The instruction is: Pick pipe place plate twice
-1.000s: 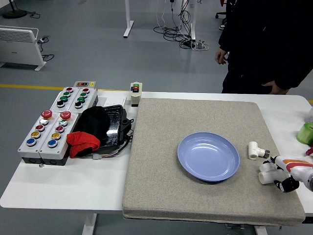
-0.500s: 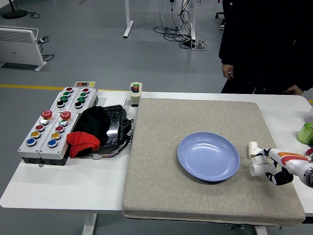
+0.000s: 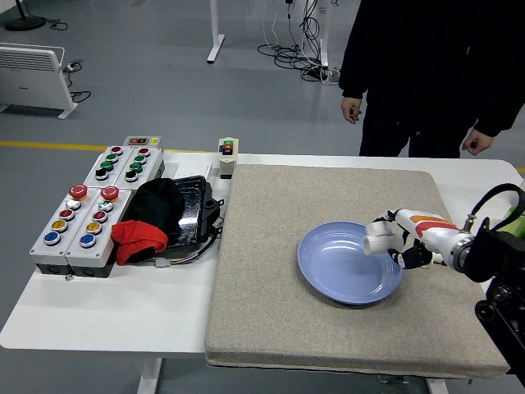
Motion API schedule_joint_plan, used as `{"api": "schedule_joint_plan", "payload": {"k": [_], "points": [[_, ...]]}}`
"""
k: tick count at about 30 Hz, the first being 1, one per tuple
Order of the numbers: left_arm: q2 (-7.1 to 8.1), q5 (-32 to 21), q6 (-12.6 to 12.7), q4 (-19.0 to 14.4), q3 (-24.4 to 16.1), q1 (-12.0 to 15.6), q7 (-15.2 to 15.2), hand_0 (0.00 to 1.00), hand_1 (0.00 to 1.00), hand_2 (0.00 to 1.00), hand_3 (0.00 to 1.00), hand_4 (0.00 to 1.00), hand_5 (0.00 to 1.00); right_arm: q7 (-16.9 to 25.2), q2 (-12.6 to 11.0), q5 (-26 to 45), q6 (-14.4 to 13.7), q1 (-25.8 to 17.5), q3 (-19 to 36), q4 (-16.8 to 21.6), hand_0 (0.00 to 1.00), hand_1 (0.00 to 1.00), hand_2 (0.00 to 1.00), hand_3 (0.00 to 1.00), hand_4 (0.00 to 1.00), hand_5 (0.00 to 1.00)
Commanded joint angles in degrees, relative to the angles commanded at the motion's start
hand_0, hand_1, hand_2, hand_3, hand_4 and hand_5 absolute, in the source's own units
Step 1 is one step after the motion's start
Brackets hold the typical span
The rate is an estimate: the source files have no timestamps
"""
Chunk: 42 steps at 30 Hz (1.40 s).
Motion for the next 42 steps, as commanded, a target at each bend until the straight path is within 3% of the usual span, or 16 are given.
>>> {"api": "schedule_joint_plan", "payload": {"k": [1, 2, 7, 8, 13, 14, 19, 20, 25, 30, 34, 36, 42], "points": [[0.01, 0.0, 0.0, 0.0, 0.0, 0.0, 0.0, 0.696, 0.68, 0.705, 0.644, 0.306, 0.998, 0.1, 0.8, 0.1, 0.0, 0.9, -0.6, -1.3, 0.368, 0.461, 0.474, 0.531, 0.409, 0.002], [0.02, 0.0, 0.0, 0.0, 0.0, -0.1, 0.0, 0.698, 0.68, 0.705, 0.644, 0.307, 0.998, 0.2, 1.8, 0.0, 0.0, 2.3, -1.1, -3.4, 0.531, 0.542, 0.538, 0.564, 0.414, 0.002], [0.05, 0.1, 0.1, -0.1, 0.0, -0.2, 0.0, 0.698, 0.68, 0.705, 0.644, 0.307, 0.998, 0.7, 5.0, -1.5, -0.2, 6.1, -2.6, -9.8, 0.531, 0.542, 0.538, 0.564, 0.414, 0.002], [0.06, 0.1, 0.1, -0.1, 0.0, -0.2, 0.0, 0.699, 0.678, 0.705, 0.644, 0.307, 0.998, 0.6, 5.7, -1.4, 0.3, 6.9, -2.9, -11.7, 0.819, 0.8, 0.905, 0.937, 0.622, 0.098], [0.11, 0.1, 0.1, -0.1, -0.1, -0.2, 0.0, 0.699, 0.678, 0.705, 0.644, 0.307, 0.998, 1.1, 7.9, -2.0, -0.4, 8.8, -3.7, -17.2, 0.819, 0.8, 0.905, 0.937, 0.622, 0.098], [0.11, 0.1, 0.1, -0.1, -0.1, -0.2, 0.0, 0.699, 0.679, 0.704, 0.644, 0.307, 0.998, 1.2, 8.4, -1.6, -0.7, 9.1, -3.8, -18.1, 0.981, 0.935, 0.998, 0.998, 0.763, 0.214], [0.14, 0.1, 0.1, -0.1, -0.1, -0.3, 0.0, 0.699, 0.679, 0.704, 0.644, 0.307, 0.998, 2.0, 8.7, 2.0, -1.2, 9.4, -4.5, -19.0, 0.981, 0.935, 0.998, 0.998, 0.763, 0.214], [0.12, 0.0, 0.1, -0.1, -0.1, -0.3, -0.1, 0.699, 0.679, 0.704, 0.643, 0.307, 0.998, 1.8, 8.6, 2.8, -1.1, 9.4, -4.4, -18.8, 0.998, 0.959, 0.998, 0.998, 0.821, 0.28], [0.12, 0.1, 0.1, -0.1, -0.2, -0.3, 0.0, 0.699, 0.679, 0.704, 0.643, 0.307, 0.998, 1.8, 7.6, 0.2, -5.5, 8.8, -1.8, -16.7, 0.998, 0.959, 0.998, 0.998, 0.821, 0.28], [0.18, 0.3, 0.1, -0.1, -0.3, -0.4, -0.1, 0.699, 0.679, 0.703, 0.643, 0.309, 0.998, 1.0, 6.0, -2.7, -6.9, 9.3, 1.9, -16.6, 0.998, 0.949, 0.998, 0.998, 0.824, 0.305], [0.19, 0.3, 0.1, -0.1, -0.3, -0.4, -0.1, 0.699, 0.678, 0.703, 0.642, 0.31, 0.998, 0.7, 3.8, -4.4, -5.2, 9.7, 5.0, -18.8, 0.991, 0.927, 0.998, 0.998, 0.795, 0.292], [0.2, 0.2, 0.1, -0.1, -0.3, -0.4, -0.1, 0.699, 0.678, 0.703, 0.642, 0.31, 0.998, 0.1, 2.3, -4.6, -3.0, 9.6, 5.9, -20.2, 0.991, 0.927, 0.998, 0.998, 0.795, 0.292], [0.21, 0.1, 0.1, -0.1, 0.0, -0.4, 0.0, 0.7, 0.678, 0.703, 0.642, 0.311, 0.998, -0.6, 0.6, -3.0, 0.2, 8.7, 6.7, -22.4, 0.976, 0.911, 0.998, 0.998, 0.779, 0.281]]}}
